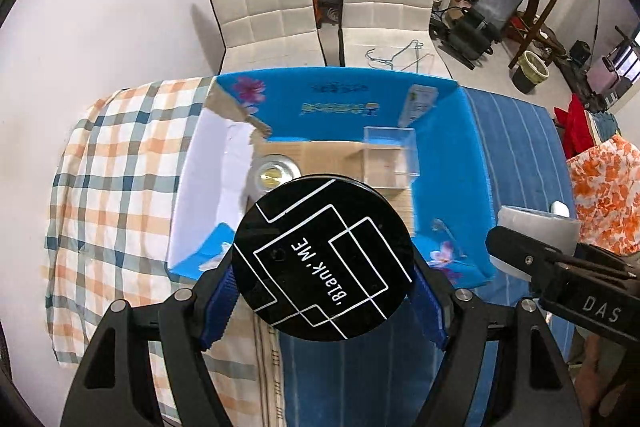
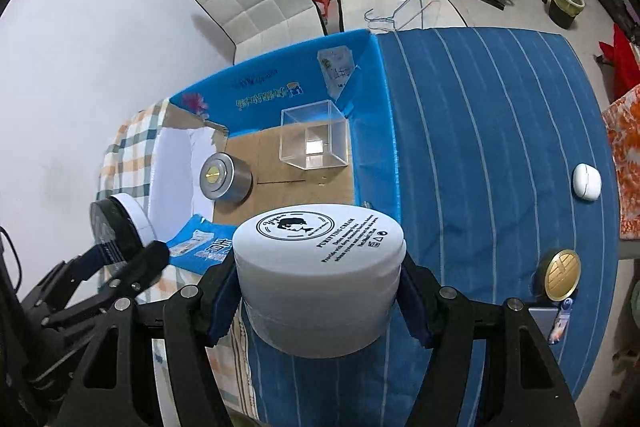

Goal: Organize rigid objects
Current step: 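Lower the black tin into the blue box and release while the right tool places the white jar beside it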

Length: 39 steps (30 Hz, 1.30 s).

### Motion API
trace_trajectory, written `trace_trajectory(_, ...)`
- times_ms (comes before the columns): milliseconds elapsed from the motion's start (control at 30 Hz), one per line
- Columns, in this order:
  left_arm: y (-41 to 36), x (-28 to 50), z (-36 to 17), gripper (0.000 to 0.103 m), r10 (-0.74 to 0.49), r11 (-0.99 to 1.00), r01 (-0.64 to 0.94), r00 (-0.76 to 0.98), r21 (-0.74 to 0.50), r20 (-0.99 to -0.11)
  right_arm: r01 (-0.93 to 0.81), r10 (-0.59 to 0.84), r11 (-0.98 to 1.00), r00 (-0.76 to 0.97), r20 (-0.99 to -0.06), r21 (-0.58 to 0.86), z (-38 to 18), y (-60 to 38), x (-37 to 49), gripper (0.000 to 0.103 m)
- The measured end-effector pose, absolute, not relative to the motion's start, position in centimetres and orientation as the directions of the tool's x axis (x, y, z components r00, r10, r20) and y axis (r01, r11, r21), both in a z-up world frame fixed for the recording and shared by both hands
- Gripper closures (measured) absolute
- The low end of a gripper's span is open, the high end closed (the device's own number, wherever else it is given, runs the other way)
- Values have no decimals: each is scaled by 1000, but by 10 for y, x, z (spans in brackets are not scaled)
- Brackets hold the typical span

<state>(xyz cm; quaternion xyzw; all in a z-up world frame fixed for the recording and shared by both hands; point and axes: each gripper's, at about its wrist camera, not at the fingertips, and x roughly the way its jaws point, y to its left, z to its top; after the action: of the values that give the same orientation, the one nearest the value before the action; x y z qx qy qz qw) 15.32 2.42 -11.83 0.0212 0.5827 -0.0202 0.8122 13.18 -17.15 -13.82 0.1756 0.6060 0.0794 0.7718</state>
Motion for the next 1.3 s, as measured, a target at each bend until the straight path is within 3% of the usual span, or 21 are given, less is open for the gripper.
trace_trajectory(200,48,161,-143,29,-25,999,51,284,-11,-959,125,323,926,220,-920,355,-163,-152,147,33)
trace_trajectory(633,85,219,-267,29,3,1000,19,45,4,-999,172,231,954,95,-968,245,-258,-98,205,33)
trace_trajectory(1067,87,252,-296,29,19,1000,21,-2,19,-1000,198,185,959,112,-976,204,-296,-91,236,33)
trace_trajectory(1300,88,239,-301,28,0,1000,24,-38,-1,-999,169,183,969,-6,-983,180,-320,-77,232,33)
